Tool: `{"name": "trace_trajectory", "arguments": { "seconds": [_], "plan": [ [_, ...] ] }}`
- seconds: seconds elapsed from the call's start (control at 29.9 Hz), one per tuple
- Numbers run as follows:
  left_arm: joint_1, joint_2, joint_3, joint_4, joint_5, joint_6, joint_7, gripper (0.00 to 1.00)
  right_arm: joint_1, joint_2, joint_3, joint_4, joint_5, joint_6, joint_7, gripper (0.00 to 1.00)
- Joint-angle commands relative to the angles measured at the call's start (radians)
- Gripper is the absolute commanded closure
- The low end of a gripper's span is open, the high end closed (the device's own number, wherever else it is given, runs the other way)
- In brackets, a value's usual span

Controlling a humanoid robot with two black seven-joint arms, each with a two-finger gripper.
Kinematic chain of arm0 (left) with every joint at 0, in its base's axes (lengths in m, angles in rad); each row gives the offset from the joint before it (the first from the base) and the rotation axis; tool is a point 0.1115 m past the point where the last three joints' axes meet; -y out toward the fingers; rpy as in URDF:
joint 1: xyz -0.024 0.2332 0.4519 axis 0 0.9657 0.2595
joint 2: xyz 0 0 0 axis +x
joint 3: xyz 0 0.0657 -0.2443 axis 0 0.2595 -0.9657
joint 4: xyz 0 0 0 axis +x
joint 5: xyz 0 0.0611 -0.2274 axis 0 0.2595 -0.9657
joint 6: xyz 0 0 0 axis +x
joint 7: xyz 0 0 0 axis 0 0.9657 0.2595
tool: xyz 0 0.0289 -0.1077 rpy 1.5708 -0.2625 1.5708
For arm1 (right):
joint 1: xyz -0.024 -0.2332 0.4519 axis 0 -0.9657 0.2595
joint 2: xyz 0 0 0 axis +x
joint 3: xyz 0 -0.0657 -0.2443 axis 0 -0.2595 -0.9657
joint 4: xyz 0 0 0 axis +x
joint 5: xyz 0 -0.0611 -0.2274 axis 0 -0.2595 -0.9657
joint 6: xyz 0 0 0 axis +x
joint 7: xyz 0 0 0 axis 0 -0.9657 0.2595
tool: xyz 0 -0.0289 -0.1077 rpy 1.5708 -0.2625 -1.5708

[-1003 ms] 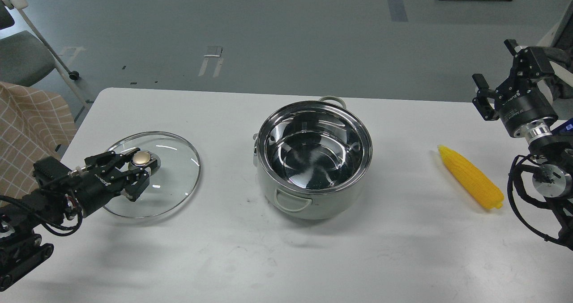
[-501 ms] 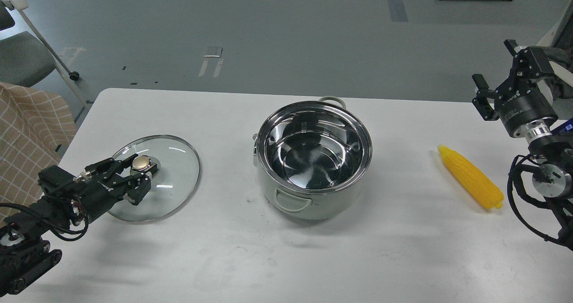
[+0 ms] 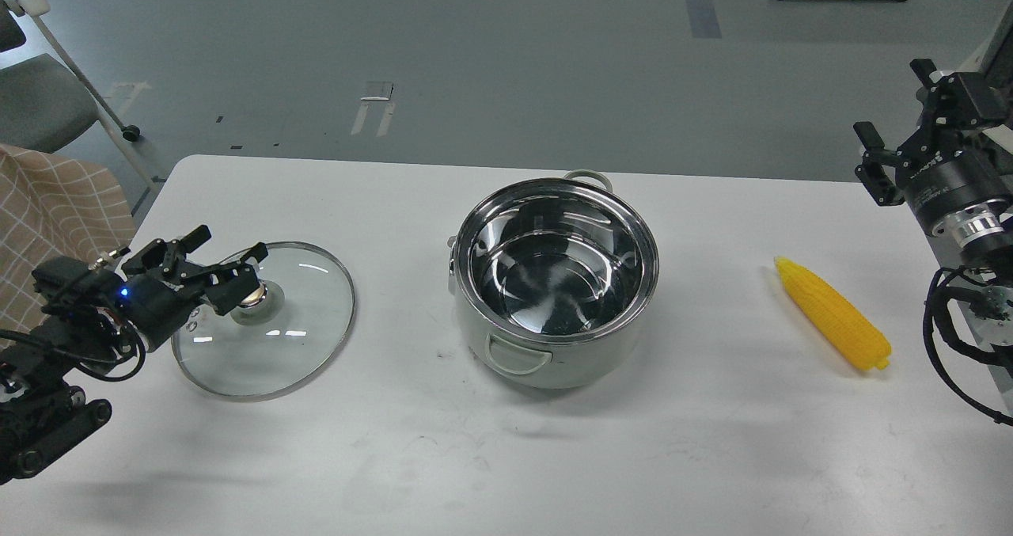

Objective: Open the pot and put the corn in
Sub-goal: 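Lower the glass lid onto the table beside the pot and release, then raise the left gripper away from the lid, then lower the right gripper to the yellow corn cob and grasp it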

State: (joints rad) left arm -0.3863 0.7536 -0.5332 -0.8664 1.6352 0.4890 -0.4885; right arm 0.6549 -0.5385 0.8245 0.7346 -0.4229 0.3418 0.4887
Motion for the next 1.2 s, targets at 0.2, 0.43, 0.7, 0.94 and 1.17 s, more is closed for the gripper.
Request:
{"name": "trace_trajectory", "arguments": {
  "seconds": [0.2,0.43,0.7,0.94,1.17],
  "plan": [
    [-0.187,-0.002,-0.014,-0.104,-0.429,-0.047,0.0,0.03,0.057,-0.23,-0.154,0.109,-0.311,-0.01,0.0,0.0],
    [-0.299,-0.045,-0.027,-0.12,-0.972,-0.333,0.0,0.03,0.048,-0.34,-0.174,0.147,-0.777,-0.072,0.0,0.0],
    [-0.279,-0.086,-0.221,-0.111,-1.302,-0.674,0.0,0.03,0.011,-0.337,-0.318,0.138,-1.214,-0.225,0.0,0.0],
    [-0.261,-0.086,-0.294,-0.118,-1.324,-0.813,0.0,0.03,-0.001,-0.256,-0.39,0.086,-1.353,-0.277,0.0,0.0],
    [-0.261,-0.099,-0.297,-0.121,-1.322,-0.81,0.0,0.03,-0.011,-0.172,-0.439,0.031,-1.435,-0.3,0.0,0.0]
  ]
}}
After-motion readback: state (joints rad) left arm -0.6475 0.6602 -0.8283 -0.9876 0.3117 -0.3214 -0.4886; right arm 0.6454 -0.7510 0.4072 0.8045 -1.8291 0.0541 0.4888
